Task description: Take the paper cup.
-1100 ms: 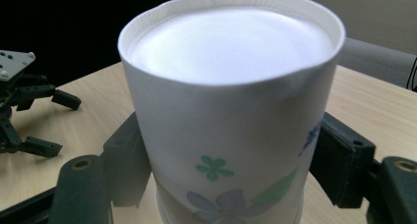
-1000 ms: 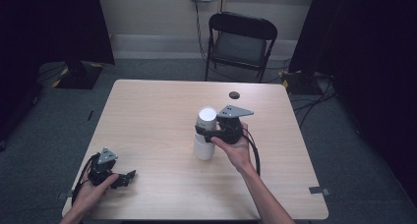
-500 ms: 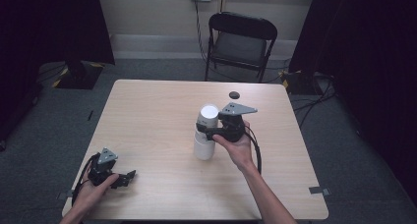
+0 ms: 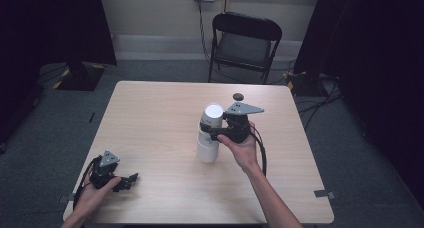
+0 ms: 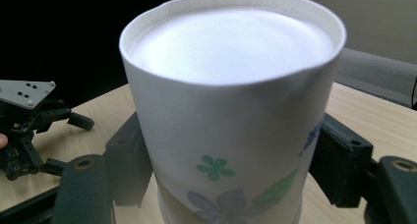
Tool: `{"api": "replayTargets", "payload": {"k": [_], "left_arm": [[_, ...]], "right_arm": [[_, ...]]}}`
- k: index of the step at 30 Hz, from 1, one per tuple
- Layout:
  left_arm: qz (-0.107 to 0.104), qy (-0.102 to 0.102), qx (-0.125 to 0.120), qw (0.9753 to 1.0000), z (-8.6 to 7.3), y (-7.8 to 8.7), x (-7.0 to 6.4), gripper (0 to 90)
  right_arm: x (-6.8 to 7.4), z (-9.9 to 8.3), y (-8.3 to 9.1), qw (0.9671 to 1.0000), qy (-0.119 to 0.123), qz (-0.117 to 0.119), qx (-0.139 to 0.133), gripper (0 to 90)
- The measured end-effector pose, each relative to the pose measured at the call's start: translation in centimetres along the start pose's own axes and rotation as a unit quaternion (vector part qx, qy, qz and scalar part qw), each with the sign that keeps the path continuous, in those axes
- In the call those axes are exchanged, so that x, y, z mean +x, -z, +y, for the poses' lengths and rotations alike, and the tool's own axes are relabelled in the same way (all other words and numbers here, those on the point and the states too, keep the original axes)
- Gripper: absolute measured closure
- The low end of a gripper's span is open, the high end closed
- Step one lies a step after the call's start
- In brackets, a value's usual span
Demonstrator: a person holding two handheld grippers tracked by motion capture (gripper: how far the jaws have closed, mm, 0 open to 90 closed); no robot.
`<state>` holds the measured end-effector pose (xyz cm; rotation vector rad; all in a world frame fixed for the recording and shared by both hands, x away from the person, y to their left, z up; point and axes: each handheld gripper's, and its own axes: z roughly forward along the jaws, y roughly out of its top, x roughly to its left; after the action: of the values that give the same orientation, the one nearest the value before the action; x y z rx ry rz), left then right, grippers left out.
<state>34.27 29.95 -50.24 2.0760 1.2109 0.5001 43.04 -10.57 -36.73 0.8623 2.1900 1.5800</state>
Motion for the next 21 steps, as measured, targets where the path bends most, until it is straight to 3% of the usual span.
{"api": "replayTargets", "payload": {"k": [21], "left_arm": [[0.000, 0.001, 0.000, 1.0000, 0.0, 0.0, 0.0, 0.0]], "right_arm": [[0.1, 1.2, 1.2, 0.9996, -0.007, 0.011, -0.025, 28.0]]}}
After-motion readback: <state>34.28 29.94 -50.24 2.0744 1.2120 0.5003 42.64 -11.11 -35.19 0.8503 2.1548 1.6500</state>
